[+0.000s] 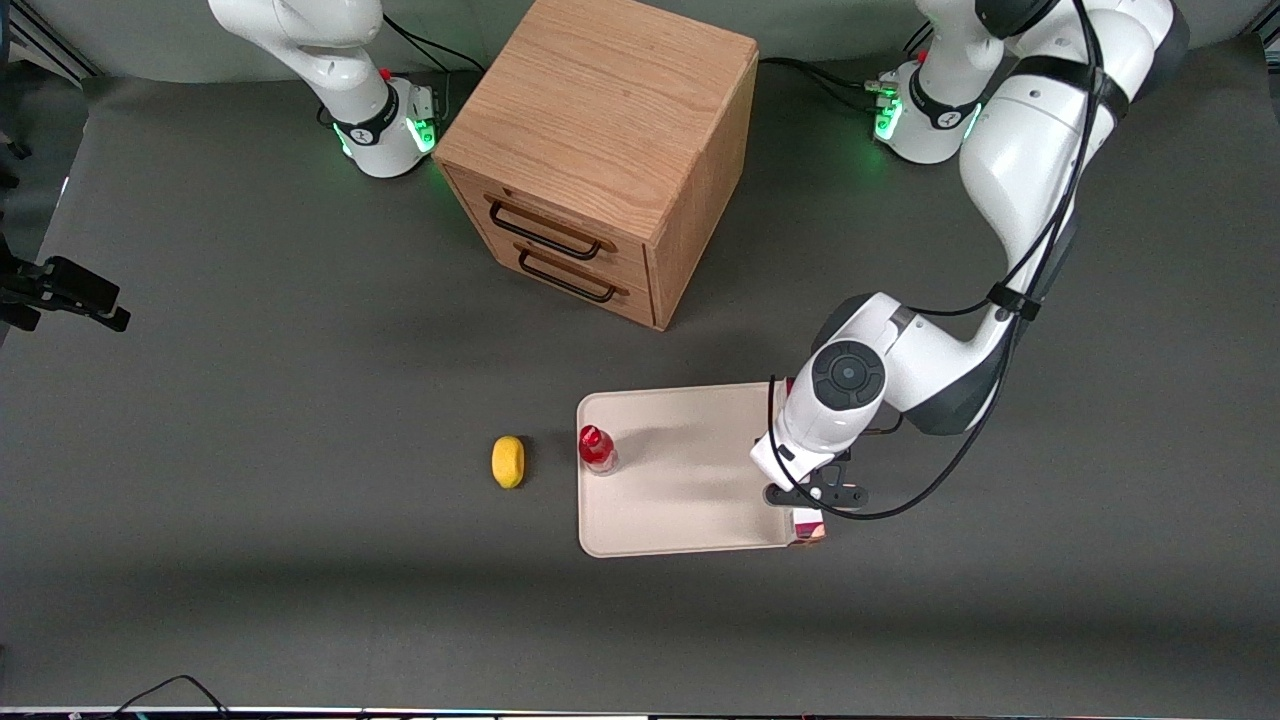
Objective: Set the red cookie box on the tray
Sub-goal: 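Lower the held cookie box onto the tray's edge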
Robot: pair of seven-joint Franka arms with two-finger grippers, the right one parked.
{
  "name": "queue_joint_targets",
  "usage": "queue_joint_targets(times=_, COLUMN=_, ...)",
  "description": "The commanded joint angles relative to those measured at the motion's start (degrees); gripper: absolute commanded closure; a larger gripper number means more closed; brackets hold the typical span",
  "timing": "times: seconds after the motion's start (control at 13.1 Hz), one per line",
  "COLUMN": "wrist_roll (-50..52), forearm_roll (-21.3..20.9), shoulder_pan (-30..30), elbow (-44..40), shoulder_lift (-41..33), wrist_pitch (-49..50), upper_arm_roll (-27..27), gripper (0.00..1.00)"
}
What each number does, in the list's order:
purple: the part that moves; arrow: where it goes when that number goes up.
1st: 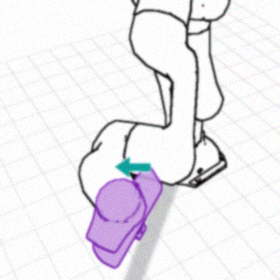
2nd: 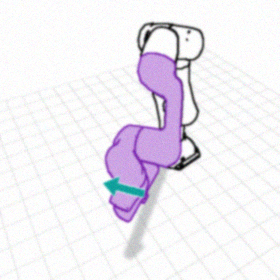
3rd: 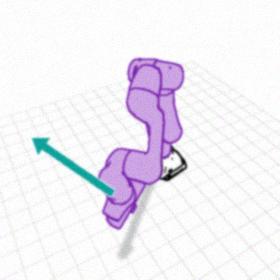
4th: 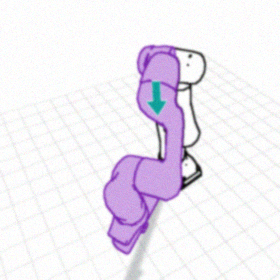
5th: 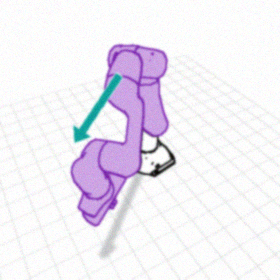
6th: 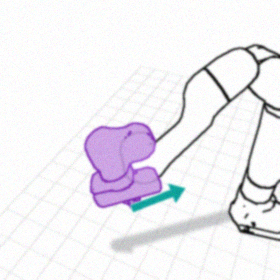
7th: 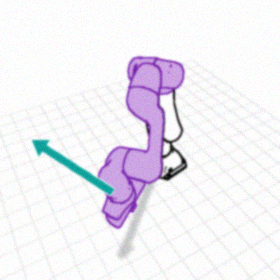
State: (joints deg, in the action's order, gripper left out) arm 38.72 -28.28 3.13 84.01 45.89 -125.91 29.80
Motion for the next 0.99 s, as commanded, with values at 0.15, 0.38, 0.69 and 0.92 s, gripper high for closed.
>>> queue_joint_targets(times=0.15, wrist_roll=5.6, forearm_roll=-1.4, shoulder_pan=-0.1, elbow=0.1, shoulder_lift=3.0, wrist_pitch=-3.2, upper_arm_roll=-0.6, gripper=1.0)
queue_joint_targets(times=0.38, wrist_roll=6.5, forearm_roll=-1.4, shoulder_pan=-0.1, elbow=0.3, shoulder_lift=3.2, wrist_pitch=-3.0, upper_arm_roll=-0.6, gripper=1.0)
queue_joint_targets(times=0.69, wrist_roll=3.6, forearm_roll=-2.5, shoulder_pan=-0.6, elbow=-0.3, shoulder_lift=2.8, wrist_pitch=-3.8, upper_arm_roll=-2.2, gripper=0.0)
queue_joint_targets(times=0.92, wrist_roll=1.2, forearm_roll=-1.7, shoulder_pan=-1.6, elbow=0.5, shoulder_lift=3.3, wrist_pitch=-4.2, upper_arm_roll=-1.9, gripper=0.0)
